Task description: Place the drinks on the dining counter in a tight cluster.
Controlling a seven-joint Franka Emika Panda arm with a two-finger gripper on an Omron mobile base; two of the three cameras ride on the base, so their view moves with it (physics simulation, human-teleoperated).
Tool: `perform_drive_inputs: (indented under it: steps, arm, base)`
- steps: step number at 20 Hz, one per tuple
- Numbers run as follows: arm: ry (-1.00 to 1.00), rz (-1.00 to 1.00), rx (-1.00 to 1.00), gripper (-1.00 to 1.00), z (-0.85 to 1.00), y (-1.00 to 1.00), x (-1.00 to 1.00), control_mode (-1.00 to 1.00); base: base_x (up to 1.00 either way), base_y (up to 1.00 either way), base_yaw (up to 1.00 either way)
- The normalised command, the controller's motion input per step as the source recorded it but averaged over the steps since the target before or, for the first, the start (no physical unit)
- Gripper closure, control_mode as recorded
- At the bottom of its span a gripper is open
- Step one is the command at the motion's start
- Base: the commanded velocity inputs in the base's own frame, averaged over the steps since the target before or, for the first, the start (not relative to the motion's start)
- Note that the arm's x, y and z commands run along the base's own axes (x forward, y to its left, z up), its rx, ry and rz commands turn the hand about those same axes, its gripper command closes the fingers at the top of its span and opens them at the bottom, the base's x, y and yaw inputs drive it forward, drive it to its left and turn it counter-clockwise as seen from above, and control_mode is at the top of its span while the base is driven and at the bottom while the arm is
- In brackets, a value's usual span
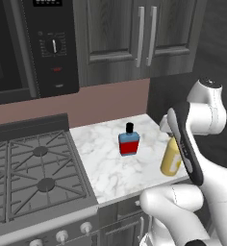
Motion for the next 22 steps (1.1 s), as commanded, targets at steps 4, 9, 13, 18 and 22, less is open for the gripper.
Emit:
perform_drive_inputs:
  steps: [4,9,13,18,22]
  arm:
    - [-0.01,0.0,0.0,1.0,0.0,0.0,-0.07,1.0]
    - [0.0,0.0,0.0,1.0,0.0,0.0,0.0,1.0]
    - [0.0,0.0,0.0,1.0,0.0,0.0,0.0,1.0]
    - [0.0,0.0,0.0,1.0,0.0,0.0,0.0,1.0]
    - [0.0,0.0,0.0,1.0,0.0,0.0,0.0,1.0]
  base:
    - [-0.32,0.0,0.0]
    - [-0.59,0.0,-0.01]
    - [-0.67,0.04,-0.05]
    - [-0.4,0.12,-0.61]
    - [-0.15,0.07,-0.87]
